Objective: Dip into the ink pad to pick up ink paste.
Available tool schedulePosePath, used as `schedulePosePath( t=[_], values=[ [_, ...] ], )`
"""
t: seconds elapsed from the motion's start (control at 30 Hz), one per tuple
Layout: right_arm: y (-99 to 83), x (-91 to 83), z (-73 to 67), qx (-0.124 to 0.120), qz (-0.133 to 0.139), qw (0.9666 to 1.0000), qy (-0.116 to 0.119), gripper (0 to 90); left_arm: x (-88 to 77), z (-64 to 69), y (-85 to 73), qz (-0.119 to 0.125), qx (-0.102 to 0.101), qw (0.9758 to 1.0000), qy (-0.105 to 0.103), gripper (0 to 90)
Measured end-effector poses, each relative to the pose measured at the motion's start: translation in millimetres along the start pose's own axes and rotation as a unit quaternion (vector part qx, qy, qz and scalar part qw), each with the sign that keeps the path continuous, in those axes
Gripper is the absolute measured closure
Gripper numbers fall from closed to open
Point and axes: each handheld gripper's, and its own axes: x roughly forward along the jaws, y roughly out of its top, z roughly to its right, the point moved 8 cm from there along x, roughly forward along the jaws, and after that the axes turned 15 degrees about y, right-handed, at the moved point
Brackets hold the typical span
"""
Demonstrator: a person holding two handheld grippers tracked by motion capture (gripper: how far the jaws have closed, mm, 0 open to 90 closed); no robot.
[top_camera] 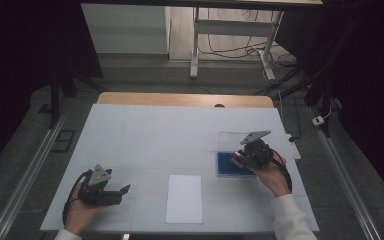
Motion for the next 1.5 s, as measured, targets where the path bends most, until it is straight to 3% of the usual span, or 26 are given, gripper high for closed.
schedulePosePath(
  t=[0.33,0.87,0.97,1.5],
  values=[
    [-2.0,0.4,2.0,0.008,0.004,0.9999,0.006,70.2,0.2,-0.3,-0.3,-0.001,0.001,1.0000,0.000,15.4],
    [-3.0,3.2,1.6,0.009,-0.016,0.9998,-0.005,70.6,0.8,-0.8,-1.5,-0.004,0.003,1.0000,0.001,15.4],
    [-4.3,5.4,2.4,0.017,-0.019,0.9997,-0.003,70.7,0.5,-0.8,-1.5,-0.003,0.004,1.0000,0.002,15.4],
    [-5.7,8.4,2.5,0.013,-0.018,0.9997,-0.004,70.9,0.2,-1.0,-1.3,-0.004,0.004,1.0000,0.003,15.4]
  ],
)
